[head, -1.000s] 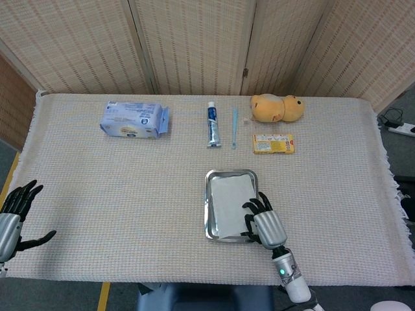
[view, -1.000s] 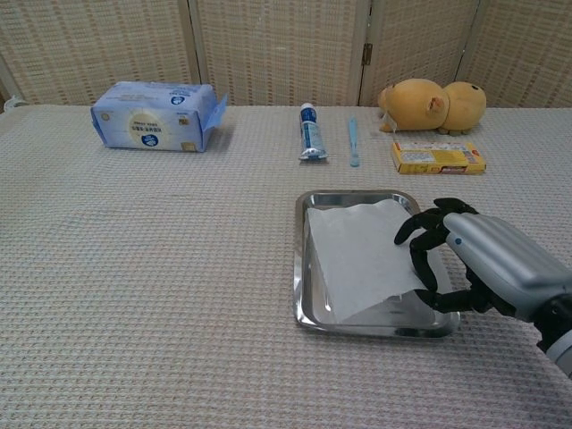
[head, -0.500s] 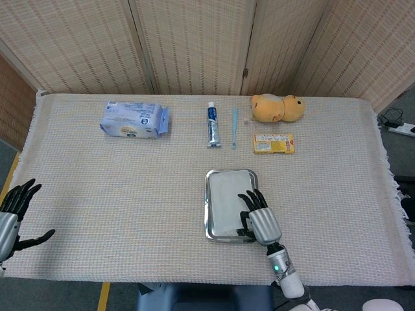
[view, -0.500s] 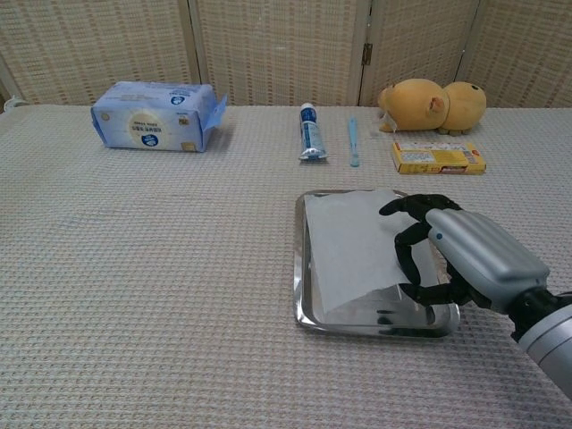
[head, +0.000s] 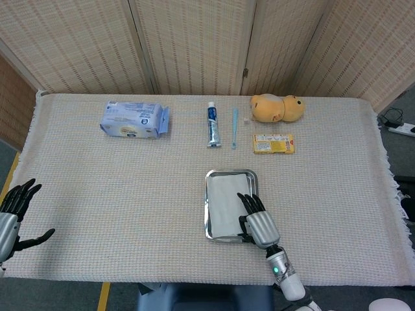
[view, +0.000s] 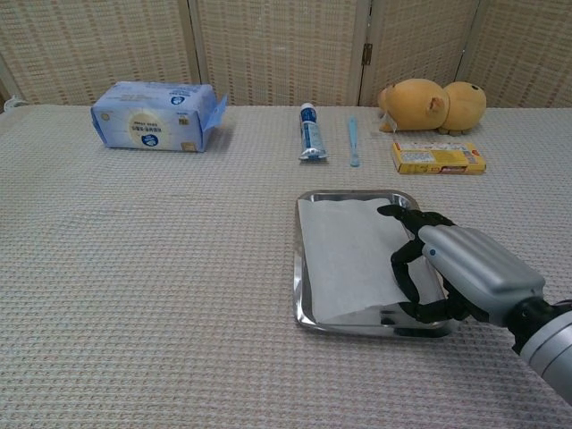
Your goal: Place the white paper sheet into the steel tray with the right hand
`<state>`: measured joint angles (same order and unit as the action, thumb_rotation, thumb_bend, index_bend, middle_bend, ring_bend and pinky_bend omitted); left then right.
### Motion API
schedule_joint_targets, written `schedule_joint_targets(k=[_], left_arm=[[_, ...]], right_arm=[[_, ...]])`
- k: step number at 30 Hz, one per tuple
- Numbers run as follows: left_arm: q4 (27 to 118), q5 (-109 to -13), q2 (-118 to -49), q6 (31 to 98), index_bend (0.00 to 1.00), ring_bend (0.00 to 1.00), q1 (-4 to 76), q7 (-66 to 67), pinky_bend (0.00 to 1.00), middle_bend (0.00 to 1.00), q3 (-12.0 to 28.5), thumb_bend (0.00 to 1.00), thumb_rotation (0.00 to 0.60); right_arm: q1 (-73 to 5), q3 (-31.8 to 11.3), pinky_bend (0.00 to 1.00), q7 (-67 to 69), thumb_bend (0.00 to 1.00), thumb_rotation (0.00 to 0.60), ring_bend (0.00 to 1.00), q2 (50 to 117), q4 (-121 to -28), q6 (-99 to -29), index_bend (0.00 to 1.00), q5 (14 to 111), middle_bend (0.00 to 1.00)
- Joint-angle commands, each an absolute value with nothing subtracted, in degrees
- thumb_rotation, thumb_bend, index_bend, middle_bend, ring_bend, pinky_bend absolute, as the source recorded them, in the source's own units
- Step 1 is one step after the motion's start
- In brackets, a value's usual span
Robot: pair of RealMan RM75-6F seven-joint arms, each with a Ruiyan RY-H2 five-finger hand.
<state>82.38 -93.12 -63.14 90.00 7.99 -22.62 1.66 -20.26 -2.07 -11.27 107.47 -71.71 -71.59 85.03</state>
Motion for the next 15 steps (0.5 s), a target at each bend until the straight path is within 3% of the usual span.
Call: schedule_joint_targets(k=[1, 15], left_arm=[[82.39, -93.26, -63.14, 90.31, 0.04, 0.00, 7.93, -22.77, 0.05, 0.00, 1.65, 0.25, 0.600], [82.04, -93.35, -63.16, 90.92, 0.04, 0.00, 7.76, -23.18, 0.05, 0.00, 1.64, 0.25, 0.600]], right_arm=[[-20.23, -2.17, 0.00, -11.69, 0.55, 0.600, 0.02, 107.31, -72.05, -71.43, 0.26, 84.77, 0.03], [-20.56, -2.71, 0.00, -12.74, 0.45, 0.600, 0.00, 106.15, -74.76, -69.96, 0.07, 83.61, 0.00]])
